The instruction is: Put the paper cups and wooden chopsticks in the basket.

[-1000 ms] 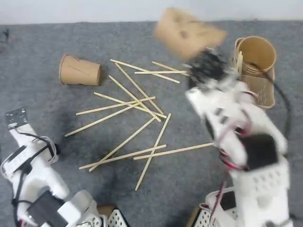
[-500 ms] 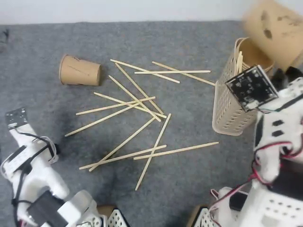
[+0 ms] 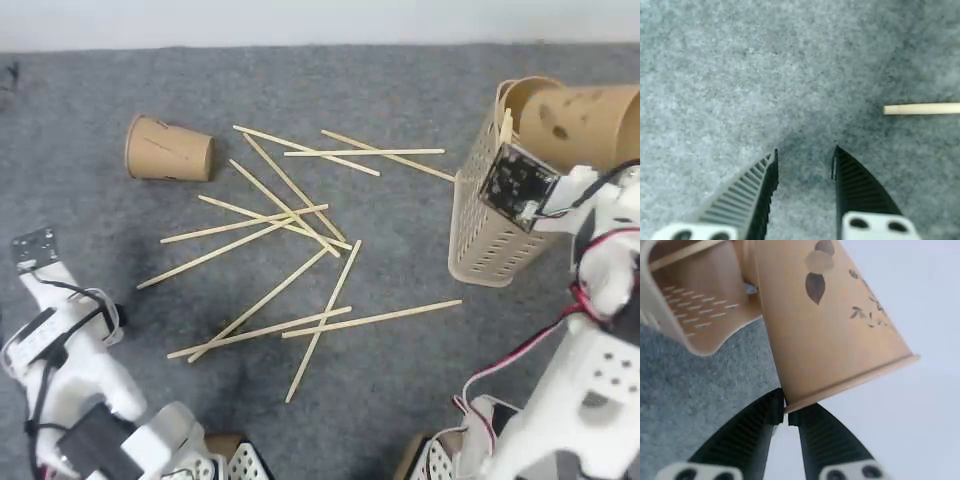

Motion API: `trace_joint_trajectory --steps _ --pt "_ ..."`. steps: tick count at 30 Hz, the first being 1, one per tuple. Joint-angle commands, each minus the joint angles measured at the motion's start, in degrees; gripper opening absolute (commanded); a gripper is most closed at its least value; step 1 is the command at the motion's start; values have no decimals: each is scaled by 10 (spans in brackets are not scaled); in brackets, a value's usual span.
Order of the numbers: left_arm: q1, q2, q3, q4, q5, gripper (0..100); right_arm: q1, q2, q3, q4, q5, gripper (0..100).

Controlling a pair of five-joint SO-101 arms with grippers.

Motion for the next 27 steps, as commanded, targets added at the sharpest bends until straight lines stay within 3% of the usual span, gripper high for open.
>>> trace_joint_trajectory --steps 1,7,17,27 --pt "0 -19 -1 -10 7 173 4 31 -50 -13 21 8" --pt "-1 -19 0 -10 7 173 7 108 -97 -82 23 8" --pt "-1 -19 0 -10 7 173 13 170 -127 -52 24 8" --pt "-3 -18 0 -10 7 173 -36 172 -82 -66 22 8"
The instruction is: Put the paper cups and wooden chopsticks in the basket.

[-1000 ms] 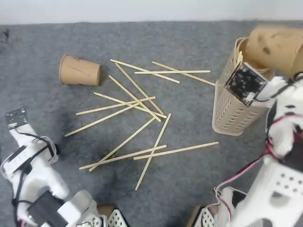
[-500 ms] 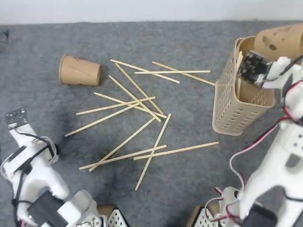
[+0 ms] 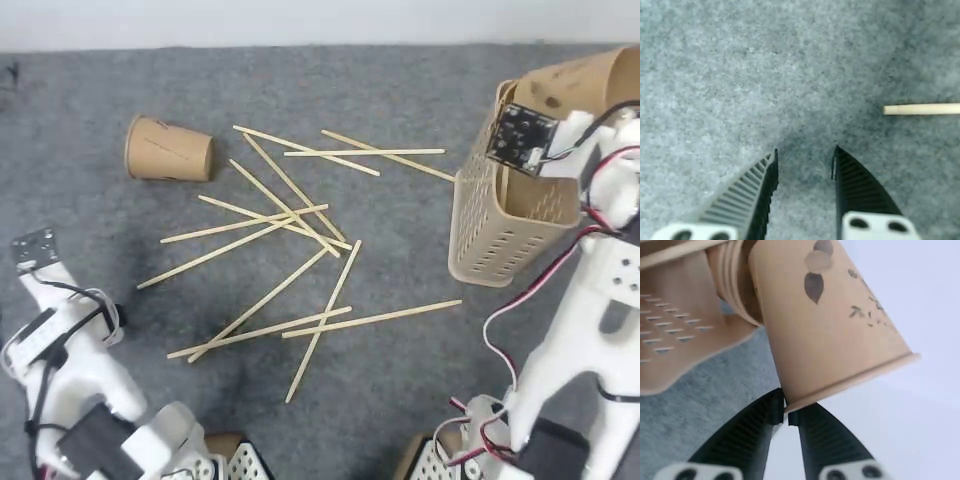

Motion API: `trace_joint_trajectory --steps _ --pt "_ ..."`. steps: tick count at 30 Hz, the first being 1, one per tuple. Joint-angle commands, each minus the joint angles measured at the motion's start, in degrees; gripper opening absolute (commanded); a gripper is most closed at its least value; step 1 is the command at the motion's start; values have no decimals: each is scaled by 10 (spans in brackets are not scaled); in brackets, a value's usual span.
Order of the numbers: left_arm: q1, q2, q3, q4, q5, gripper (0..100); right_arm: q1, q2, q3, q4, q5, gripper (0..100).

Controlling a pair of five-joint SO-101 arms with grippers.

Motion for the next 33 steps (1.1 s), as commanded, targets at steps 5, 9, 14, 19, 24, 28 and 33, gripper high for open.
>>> trace_joint_trajectory --steps 5,9,14,19,24,28,33 --pt "-2 -18 -2 -10 5 173 -7 -1 21 -22 4 9" --pt "-2 -18 -2 -10 5 173 -7 -4 21 -18 4 10" --pt "-1 -18 -2 -10 5 173 -11 -15 18 -33 -69 113" --pt "-1 -18 -2 -10 5 173 -14 -22 18 -57 -159 239" --pt "-1 -18 -2 -10 5 173 -26 -29 16 -62 -161 202" --pt "-1 -18 -2 -10 5 173 -52 -42 16 -63 -186 199" --pt "-1 -18 -2 -10 5 173 -97 -65 18 -89 -301 199"
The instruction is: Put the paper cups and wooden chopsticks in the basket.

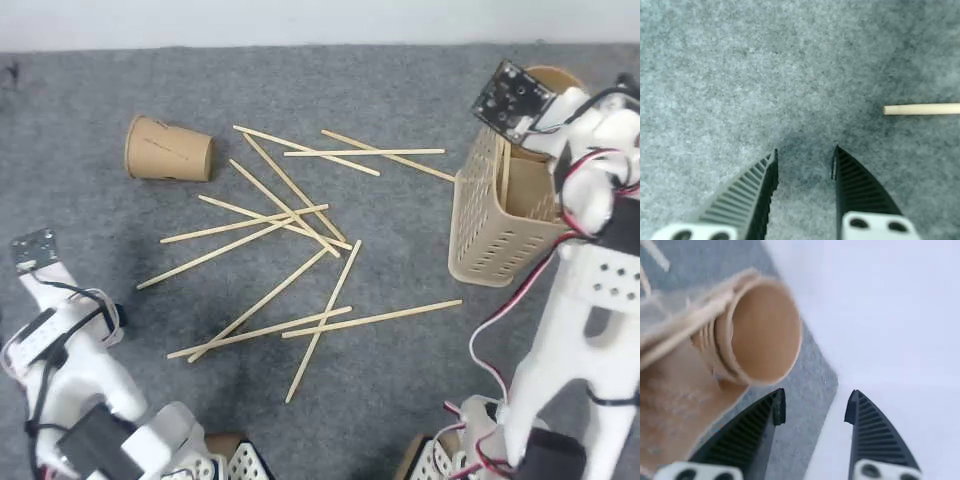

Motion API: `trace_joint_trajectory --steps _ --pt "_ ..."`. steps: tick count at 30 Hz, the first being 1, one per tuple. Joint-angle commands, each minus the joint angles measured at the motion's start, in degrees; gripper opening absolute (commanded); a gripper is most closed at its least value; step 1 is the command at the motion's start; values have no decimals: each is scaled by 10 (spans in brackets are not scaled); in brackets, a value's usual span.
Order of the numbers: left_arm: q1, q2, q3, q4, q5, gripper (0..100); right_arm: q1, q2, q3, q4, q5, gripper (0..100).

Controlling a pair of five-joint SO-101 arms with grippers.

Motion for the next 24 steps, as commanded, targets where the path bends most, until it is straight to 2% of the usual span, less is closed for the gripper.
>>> trace_joint_trajectory --steps 1,4,7,11,13,18,24 --pt "-1 -18 -2 -10 5 173 -35 -35 -7 -29 -93 199" --pt "-1 -18 -2 -10 5 173 -63 -29 -2 -63 -172 198" --pt "-2 -18 -2 -10 5 173 -67 10 31 -140 -242 174" --pt "-1 -18 -2 -10 5 173 -58 87 49 -184 -277 0" --pt "0 -18 -2 -10 5 173 -60 115 48 -183 -302 28" --pt "0 -18 -2 -10 10 173 -70 143 45 -199 -377 6" --pt "0 -18 -2 -10 21 173 -81 175 46 -196 -379 6"
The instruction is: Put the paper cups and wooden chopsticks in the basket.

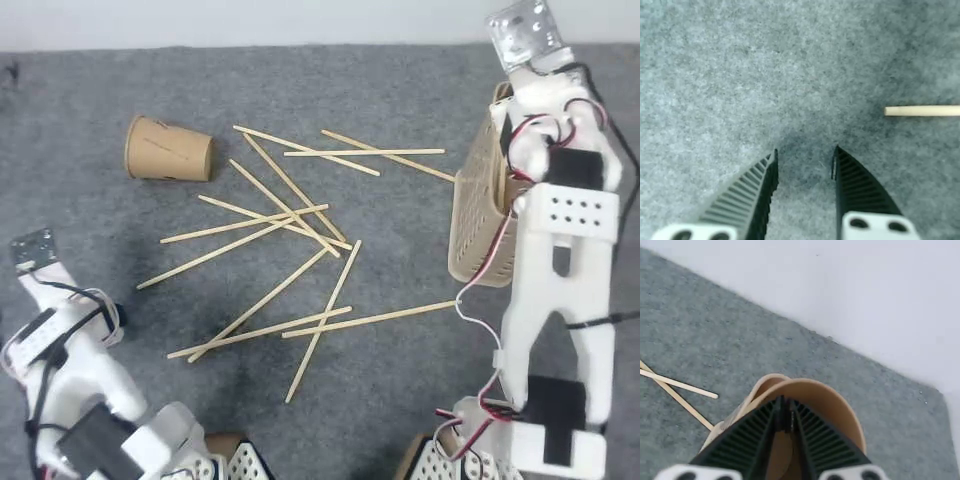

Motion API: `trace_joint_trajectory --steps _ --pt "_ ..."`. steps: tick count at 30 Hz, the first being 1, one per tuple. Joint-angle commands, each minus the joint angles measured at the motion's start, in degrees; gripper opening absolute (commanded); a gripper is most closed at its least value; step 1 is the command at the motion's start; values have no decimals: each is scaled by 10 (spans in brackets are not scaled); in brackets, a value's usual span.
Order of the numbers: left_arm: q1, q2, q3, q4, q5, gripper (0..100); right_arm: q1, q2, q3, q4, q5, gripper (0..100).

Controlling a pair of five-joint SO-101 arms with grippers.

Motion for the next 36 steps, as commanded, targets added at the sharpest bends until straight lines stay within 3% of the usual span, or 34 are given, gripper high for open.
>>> trace_joint_trajectory --steps 1,15,20,24,30,33,36 --pt "0 -18 -2 -10 10 173 -7 18 -6 -5 -6 6" --pt "0 -18 -2 -10 10 173 -3 -74 -105 57 -9 6" --pt "0 -18 -2 -10 11 173 -9 -134 -104 125 -17 6" --pt "1 -18 -4 -10 11 173 -82 -210 -103 236 -124 6" --pt "61 -19 -15 -7 8 173 -219 -286 -90 395 -192 7" --pt "79 -19 -37 -2 11 175 -292 -319 -34 434 -243 50" --pt "94 -19 -95 45 15 176 -320 -356 64 408 -226 73"
